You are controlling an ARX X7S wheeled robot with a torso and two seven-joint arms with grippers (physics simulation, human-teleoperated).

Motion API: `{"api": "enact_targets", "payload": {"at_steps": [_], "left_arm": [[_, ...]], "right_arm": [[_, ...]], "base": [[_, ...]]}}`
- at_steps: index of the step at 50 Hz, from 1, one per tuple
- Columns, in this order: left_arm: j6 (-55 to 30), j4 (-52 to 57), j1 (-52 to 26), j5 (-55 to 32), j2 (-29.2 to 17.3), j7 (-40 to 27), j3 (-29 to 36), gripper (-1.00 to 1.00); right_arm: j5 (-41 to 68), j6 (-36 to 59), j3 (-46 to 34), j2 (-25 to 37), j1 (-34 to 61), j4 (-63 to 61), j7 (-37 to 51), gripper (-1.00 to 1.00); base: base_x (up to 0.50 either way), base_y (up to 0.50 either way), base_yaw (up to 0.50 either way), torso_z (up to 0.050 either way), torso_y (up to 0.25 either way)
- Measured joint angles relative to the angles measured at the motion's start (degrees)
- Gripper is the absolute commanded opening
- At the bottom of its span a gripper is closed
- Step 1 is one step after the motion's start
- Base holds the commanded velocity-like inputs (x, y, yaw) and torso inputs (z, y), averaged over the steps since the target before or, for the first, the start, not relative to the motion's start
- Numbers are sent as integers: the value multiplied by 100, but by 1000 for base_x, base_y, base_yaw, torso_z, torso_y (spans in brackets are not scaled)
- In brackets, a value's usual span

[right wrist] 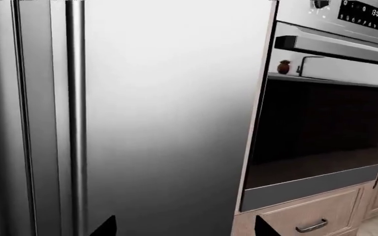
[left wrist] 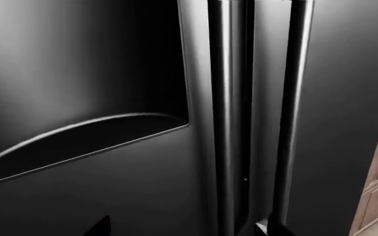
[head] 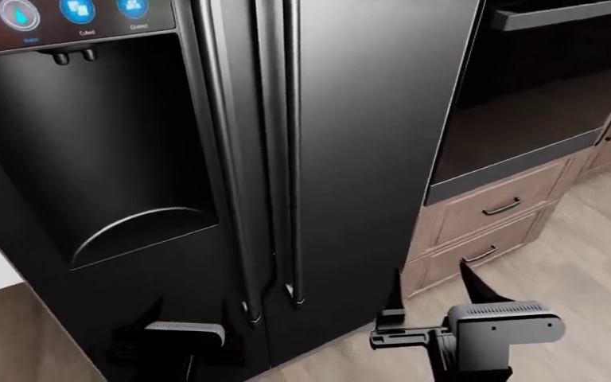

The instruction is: Open the fridge door

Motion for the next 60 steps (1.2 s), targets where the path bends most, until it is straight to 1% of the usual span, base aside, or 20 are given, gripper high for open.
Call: {"api": "enact_targets", "payload": {"at_steps": [7,11,17,22,27,34,40,46,60], "left_arm": [[-3,7,-2,-13,-18,-14,22,100],[6,3,-12,-13,-28,-21,37,100],[13,6,-8,-14,-47,-24,66,100],[6,42,-9,-10,-78,-20,92,100],[19,40,8,9,-115,-27,111,100],[38,8,79,37,-174,-31,150,100],[45,-48,123,42,-205,-33,179,100],[17,-75,174,27,-239,-35,198,100],[-23,-100,266,29,-291,-53,271,100]], "right_arm": [[32,186,-44,30,42,-42,5,100],[43,283,-60,42,85,-38,17,100],[146,969,-124,148,402,-213,-62,100],[290,1990,-291,305,1150,-411,-287,100],[442,2988,-534,419,2192,-426,-617,100],[595,3766,-992,379,3598,11,-1153,100],[638,3938,-1375,216,4534,640,-1549,100],[633,3932,-1669,59,5180,1176,-1820,100],[636,3733,-2000,-136,5795,1887,-2122,100]], "base": [[450,-219,0,0,0],[0,0,0,0,0],[0,0,0,0,0],[0,0,0,0,0],[0,0,0,0,0],[0,0,0,0,0],[0,0,0,0,0],[0,0,0,0,0],[0,0,0,0,0]]}}
